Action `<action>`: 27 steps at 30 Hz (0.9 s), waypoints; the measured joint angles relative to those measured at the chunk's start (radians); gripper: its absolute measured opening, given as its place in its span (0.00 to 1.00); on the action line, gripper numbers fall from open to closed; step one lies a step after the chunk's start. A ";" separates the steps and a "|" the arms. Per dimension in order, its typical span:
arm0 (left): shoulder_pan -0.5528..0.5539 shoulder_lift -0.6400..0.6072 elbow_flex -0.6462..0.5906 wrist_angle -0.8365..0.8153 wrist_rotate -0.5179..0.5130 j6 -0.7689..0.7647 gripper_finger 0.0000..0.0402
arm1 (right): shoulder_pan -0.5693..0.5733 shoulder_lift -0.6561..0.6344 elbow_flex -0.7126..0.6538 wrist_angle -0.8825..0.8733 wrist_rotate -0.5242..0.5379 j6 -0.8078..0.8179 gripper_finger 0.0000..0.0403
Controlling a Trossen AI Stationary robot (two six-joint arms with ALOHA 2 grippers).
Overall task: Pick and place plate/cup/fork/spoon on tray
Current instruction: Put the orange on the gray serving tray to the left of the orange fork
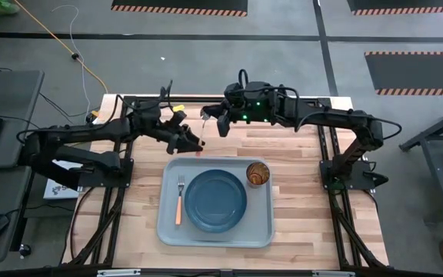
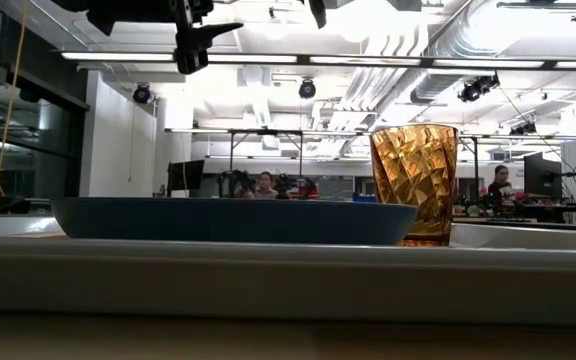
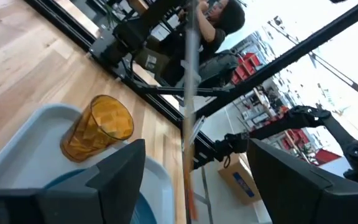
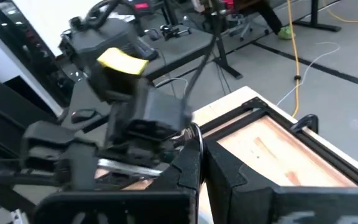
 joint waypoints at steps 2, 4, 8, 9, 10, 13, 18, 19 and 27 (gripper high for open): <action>-0.004 0.000 0.000 0.000 -0.009 0.007 0.66 | -0.002 0.000 0.000 0.000 0.013 0.000 0.00; -0.002 0.000 0.000 -0.004 -0.017 0.008 0.61 | -0.004 0.000 0.000 0.000 0.028 -0.003 0.00; 0.010 0.000 0.000 -0.028 -0.033 0.007 0.41 | -0.002 0.000 0.000 -0.004 0.031 -0.010 0.00; 0.013 0.000 0.000 -0.031 -0.033 0.007 0.34 | -0.002 0.000 0.000 -0.006 0.031 -0.010 0.00; 0.013 0.000 0.000 -0.032 -0.034 0.007 0.26 | -0.002 0.000 0.000 -0.006 0.031 -0.010 0.00; 0.013 0.000 0.000 -0.034 -0.034 0.013 0.05 | -0.002 0.000 0.000 -0.006 0.031 -0.009 0.00; 0.013 -0.003 0.000 -0.055 -0.037 0.018 0.02 | -0.002 0.000 0.000 -0.014 0.025 0.001 0.01; 0.014 -0.007 0.000 -0.065 -0.039 0.019 0.01 | -0.002 -0.001 0.000 -0.018 0.017 0.005 0.01; 0.112 -0.132 0.000 -0.311 -0.078 0.084 0.01 | -0.030 -0.083 0.002 -0.149 0.037 0.045 0.23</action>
